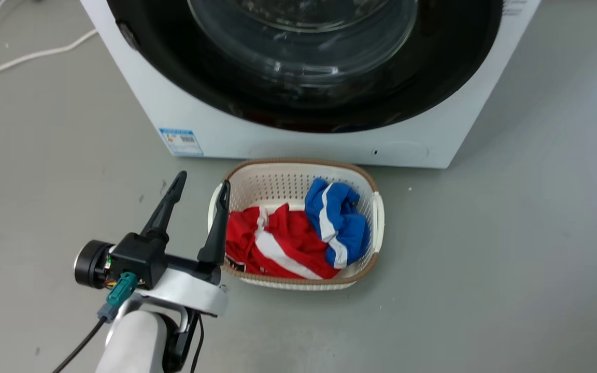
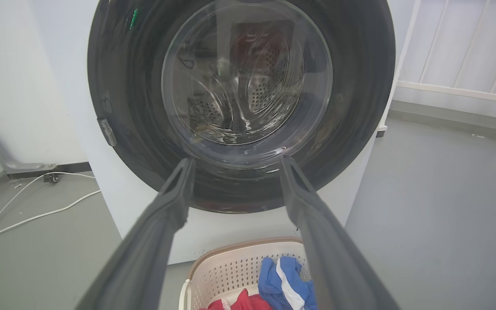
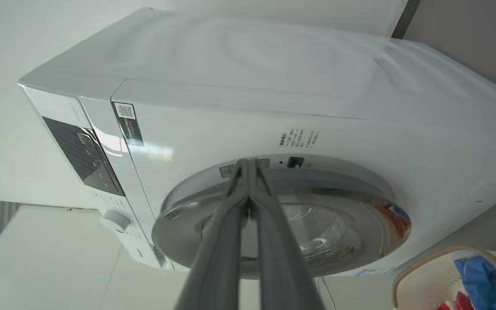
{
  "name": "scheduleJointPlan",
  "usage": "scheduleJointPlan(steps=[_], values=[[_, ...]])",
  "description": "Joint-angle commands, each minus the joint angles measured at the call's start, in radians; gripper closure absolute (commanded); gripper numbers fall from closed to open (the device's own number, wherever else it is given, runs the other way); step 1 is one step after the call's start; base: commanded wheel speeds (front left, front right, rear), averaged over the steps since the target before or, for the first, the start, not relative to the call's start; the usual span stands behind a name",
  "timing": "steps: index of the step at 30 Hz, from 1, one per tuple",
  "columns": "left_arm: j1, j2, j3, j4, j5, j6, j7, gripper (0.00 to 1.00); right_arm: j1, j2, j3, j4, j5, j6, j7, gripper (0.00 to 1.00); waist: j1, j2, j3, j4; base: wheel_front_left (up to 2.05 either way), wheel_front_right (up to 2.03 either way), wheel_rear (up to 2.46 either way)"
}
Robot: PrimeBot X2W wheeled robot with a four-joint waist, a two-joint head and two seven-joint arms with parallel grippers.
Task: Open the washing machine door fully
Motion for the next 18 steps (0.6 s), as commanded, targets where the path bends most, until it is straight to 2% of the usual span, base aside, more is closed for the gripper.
scheduleJointPlan(steps=[1,8,18], values=[[-0.017,0.005,0.001,-0.008,0.001,-0.002,-0.003,0.00,-0.033,-0.011,0.023,0.017,-0.009,0.000,0.020,1.00,-0.0002,0.0000,0.041,0.023,0.00,0.00,0.00],[-0.058,0.003,-0.003,-0.054,0.006,-0.007,-0.003,0.00,-0.303,-0.059,0.203,0.149,-0.069,0.000,0.124,1.00,-0.0002,0.0000,0.140,0.050,0.00,0.00,0.00],[-0.121,-0.017,-0.021,-0.110,0.014,-0.008,-0.003,0.00,-0.616,-0.019,0.377,0.300,-0.163,0.000,0.259,1.00,-0.0002,0.0000,0.256,0.087,0.00,0.00,0.00]])
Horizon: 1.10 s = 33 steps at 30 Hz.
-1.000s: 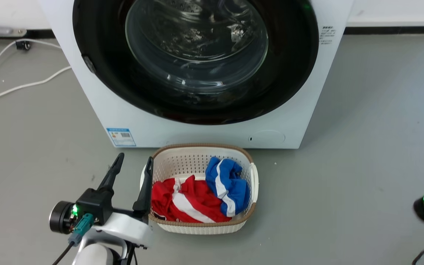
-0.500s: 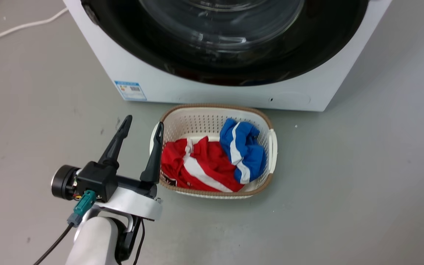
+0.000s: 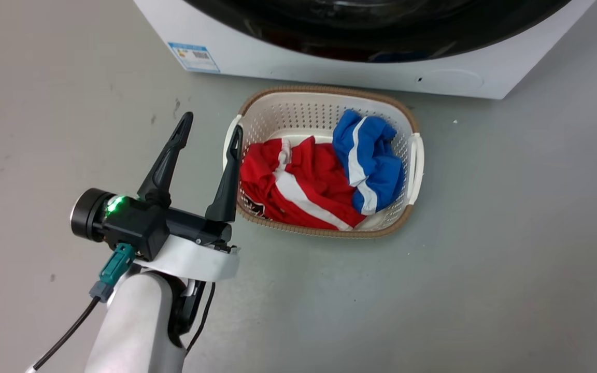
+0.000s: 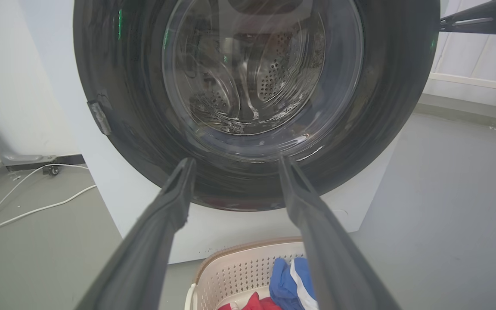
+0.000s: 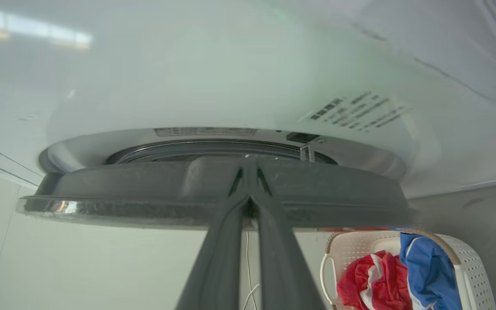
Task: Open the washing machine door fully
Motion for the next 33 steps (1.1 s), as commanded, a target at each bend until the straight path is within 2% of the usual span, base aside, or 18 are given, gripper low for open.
scheduleJointPlan(steps=[1,10,16,25,33], values=[[-0.015,-0.006,-0.001,-0.007,0.005,-0.001,-0.003,0.00,-0.026,0.011,0.010,0.008,-0.005,0.000,0.011,1.00,-0.0002,-0.0001,0.021,0.014,0.00,0.00,0.00],[-0.034,-0.011,-0.004,-0.022,0.008,-0.002,-0.003,0.00,-0.126,0.056,0.061,0.064,-0.052,0.000,0.009,1.00,-0.0002,-0.0001,0.069,0.025,0.00,0.00,0.00],[-0.046,-0.017,-0.008,-0.017,0.008,-0.003,-0.003,0.00,-0.138,0.080,0.082,0.066,-0.052,0.000,0.074,1.00,-0.0002,-0.0001,0.082,0.028,0.00,0.00,0.00],[-0.024,-0.021,-0.004,0.007,0.015,-0.003,-0.003,0.00,-0.045,0.050,0.095,0.028,-0.034,0.000,0.202,1.00,-0.0002,-0.0001,0.031,0.008,0.00,0.00,0.00],[0.014,-0.019,-0.007,0.038,0.009,-0.002,-0.003,0.00,0.107,0.073,0.118,-0.063,-0.013,0.000,0.288,1.00,-0.0002,-0.0001,-0.066,-0.024,0.00,0.00,0.00]])
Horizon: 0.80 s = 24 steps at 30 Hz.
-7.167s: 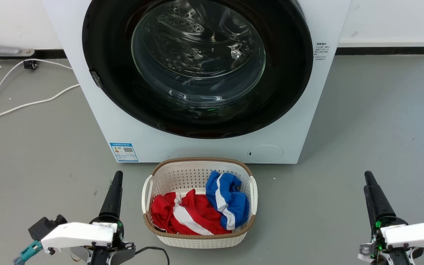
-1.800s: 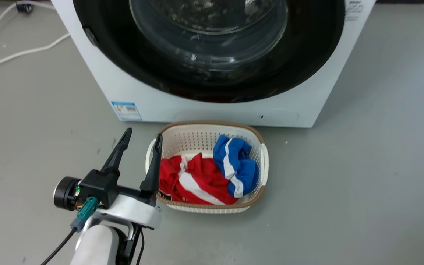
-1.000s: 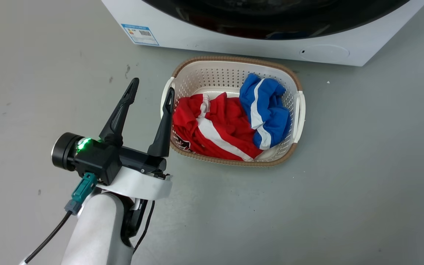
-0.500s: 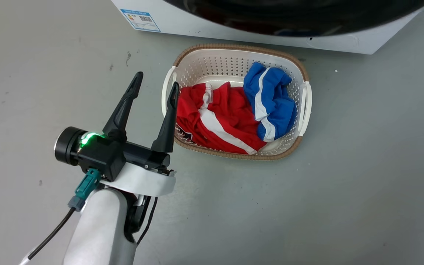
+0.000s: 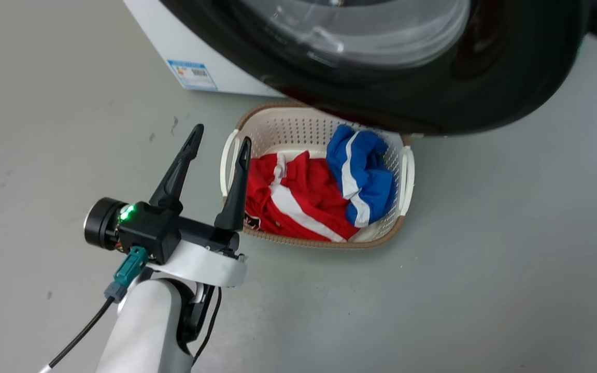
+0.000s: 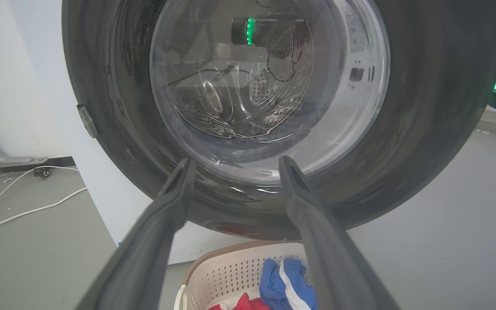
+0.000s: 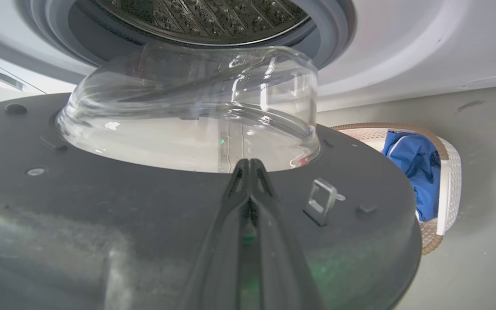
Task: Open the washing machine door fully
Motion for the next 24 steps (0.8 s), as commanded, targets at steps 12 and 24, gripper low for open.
scheduleJointPlan(steps=[12,24], values=[[0.111,0.015,0.011,0.045,-0.009,0.001,-0.003,0.00,0.312,0.080,0.059,-0.296,0.041,0.000,0.035,1.00,0.0000,0.0000,-0.169,-0.059,0.00,0.00,0.00],[0.174,0.005,-0.023,0.100,-0.033,0.000,-0.003,0.00,0.539,0.158,0.109,-0.465,0.091,0.000,-0.042,1.00,0.0000,0.0000,-0.290,-0.045,0.00,0.00,0.00]])
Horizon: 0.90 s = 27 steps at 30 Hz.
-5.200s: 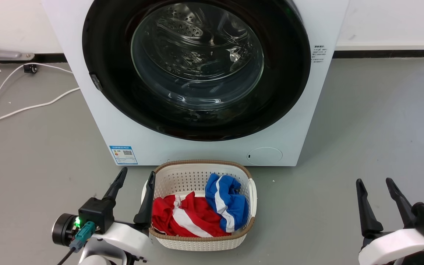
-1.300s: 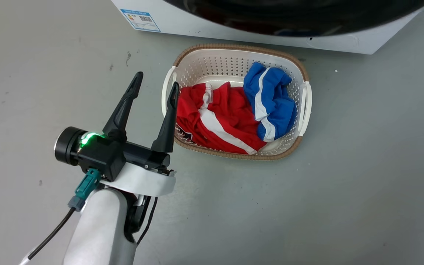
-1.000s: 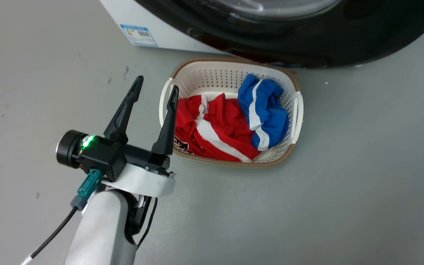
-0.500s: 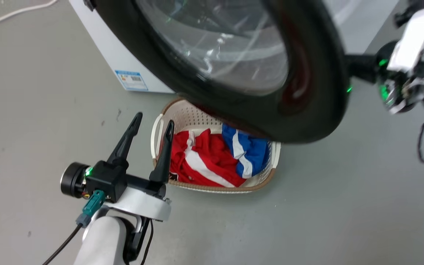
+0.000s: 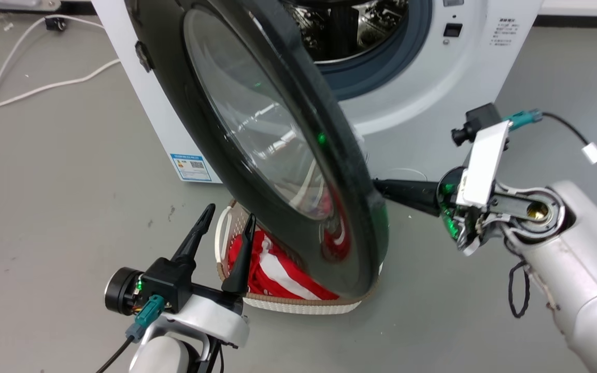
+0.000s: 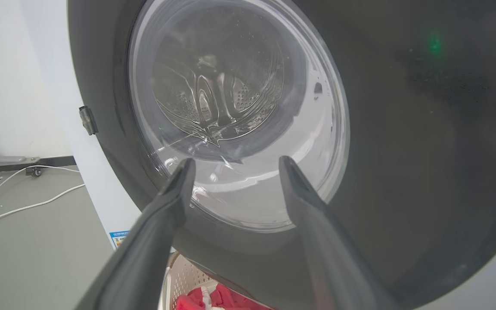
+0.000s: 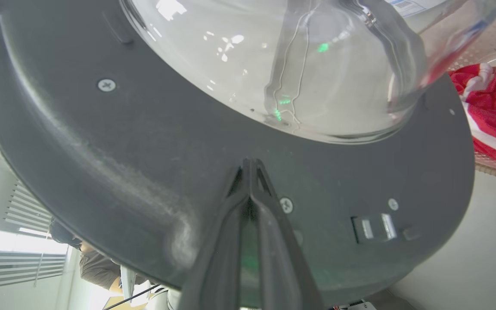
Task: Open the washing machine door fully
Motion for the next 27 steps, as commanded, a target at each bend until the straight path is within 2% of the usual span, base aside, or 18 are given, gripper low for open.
scheduleJointPlan(steps=[1,6,10,19,26,27], values=[[0.014,0.000,-0.003,0.005,-0.005,0.000,-0.003,0.00,0.028,0.019,0.008,-0.015,0.012,0.000,-0.010,1.00,0.0002,0.0000,-0.017,0.010,0.00,0.00,0.00],[0.017,-0.002,-0.007,0.016,-0.009,0.000,-0.003,0.00,0.063,0.040,0.036,-0.022,0.000,0.000,-0.039,1.00,0.0002,0.0000,-0.037,0.021,0.00,0.00,0.00],[0.030,-0.005,-0.004,0.026,-0.014,0.000,-0.003,0.00,0.092,0.053,0.021,-0.020,-0.008,0.000,-0.123,1.00,0.0002,0.0000,-0.060,0.027,0.00,0.00,0.00],[0.060,-0.010,0.019,0.049,-0.018,0.002,-0.003,0.00,0.198,0.031,-0.130,-0.047,-0.034,0.000,-0.467,1.00,0.0002,0.0000,-0.104,0.005,0.00,0.00,0.00],[0.084,-0.009,0.048,0.065,-0.023,0.005,-0.003,0.00,0.413,-0.036,-0.286,-0.201,-0.024,0.000,-0.703,1.00,0.0002,0.0000,-0.133,-0.021,0.00,0.00,0.00],[0.087,-0.008,0.053,0.065,-0.024,0.006,-0.003,0.00,0.450,-0.050,-0.302,-0.221,-0.035,0.000,-0.734,0.81,0.0002,0.0000,-0.137,-0.025,0.00,0.00,0.00]])
